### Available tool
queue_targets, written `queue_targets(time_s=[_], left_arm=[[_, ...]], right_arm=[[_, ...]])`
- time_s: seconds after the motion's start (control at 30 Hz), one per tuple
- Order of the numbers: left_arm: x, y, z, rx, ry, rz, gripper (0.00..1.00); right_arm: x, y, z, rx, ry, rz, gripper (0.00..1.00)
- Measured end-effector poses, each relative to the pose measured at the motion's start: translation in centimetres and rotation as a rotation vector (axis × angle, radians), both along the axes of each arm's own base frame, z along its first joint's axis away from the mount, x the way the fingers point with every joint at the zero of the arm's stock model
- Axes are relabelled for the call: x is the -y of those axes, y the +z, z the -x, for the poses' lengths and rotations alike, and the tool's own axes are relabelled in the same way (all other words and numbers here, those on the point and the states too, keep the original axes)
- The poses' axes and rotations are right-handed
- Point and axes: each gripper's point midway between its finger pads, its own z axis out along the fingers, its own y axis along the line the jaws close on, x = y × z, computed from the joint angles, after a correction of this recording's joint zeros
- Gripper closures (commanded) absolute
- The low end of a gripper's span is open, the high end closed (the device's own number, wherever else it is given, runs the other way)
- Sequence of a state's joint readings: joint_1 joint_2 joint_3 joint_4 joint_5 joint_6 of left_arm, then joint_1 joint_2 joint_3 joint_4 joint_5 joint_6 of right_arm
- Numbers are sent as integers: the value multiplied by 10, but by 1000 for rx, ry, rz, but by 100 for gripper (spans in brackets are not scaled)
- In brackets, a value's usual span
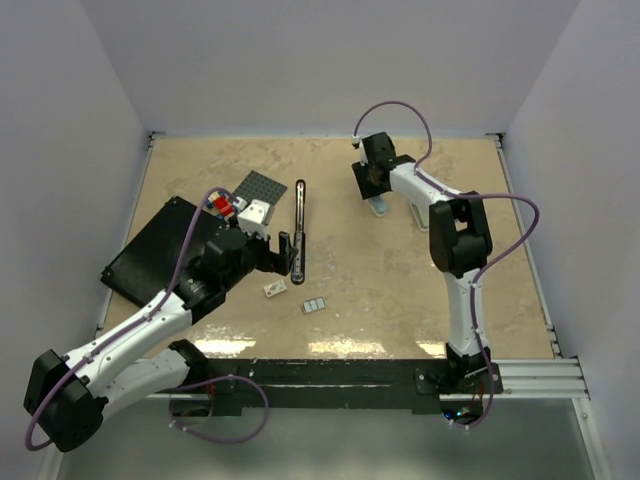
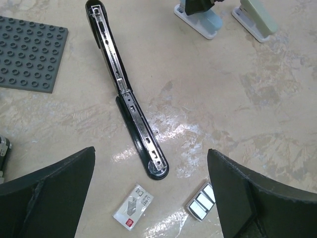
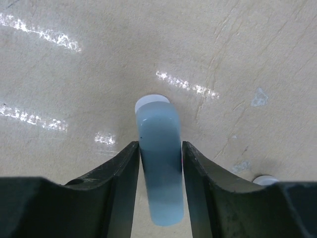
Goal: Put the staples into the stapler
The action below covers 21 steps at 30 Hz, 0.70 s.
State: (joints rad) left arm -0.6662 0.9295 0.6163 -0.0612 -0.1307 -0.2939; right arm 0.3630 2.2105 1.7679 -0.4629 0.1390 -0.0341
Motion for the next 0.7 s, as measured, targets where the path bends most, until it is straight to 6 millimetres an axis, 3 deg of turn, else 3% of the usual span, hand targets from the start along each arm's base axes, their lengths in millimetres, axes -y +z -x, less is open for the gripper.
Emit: queue_targets(time_s=[0.13, 0.23, 0.4, 0.5, 0.7], left_arm=[[4, 0, 3, -4, -30, 6, 0], [8, 1, 5, 5, -62, 7, 1], [18, 4, 8, 42, -144, 1, 5], [24, 7, 11, 83, -217, -23, 6], [29, 3, 11, 161, -389, -112, 5]], right_arm=[[-1, 1, 0, 2, 13, 9, 91], [-2, 1, 1, 4, 29, 16, 100], [-15, 17, 23, 4, 112, 1, 100], [-36, 49, 57, 33, 227, -36, 100], [-92, 138, 135, 191, 551, -236, 100]])
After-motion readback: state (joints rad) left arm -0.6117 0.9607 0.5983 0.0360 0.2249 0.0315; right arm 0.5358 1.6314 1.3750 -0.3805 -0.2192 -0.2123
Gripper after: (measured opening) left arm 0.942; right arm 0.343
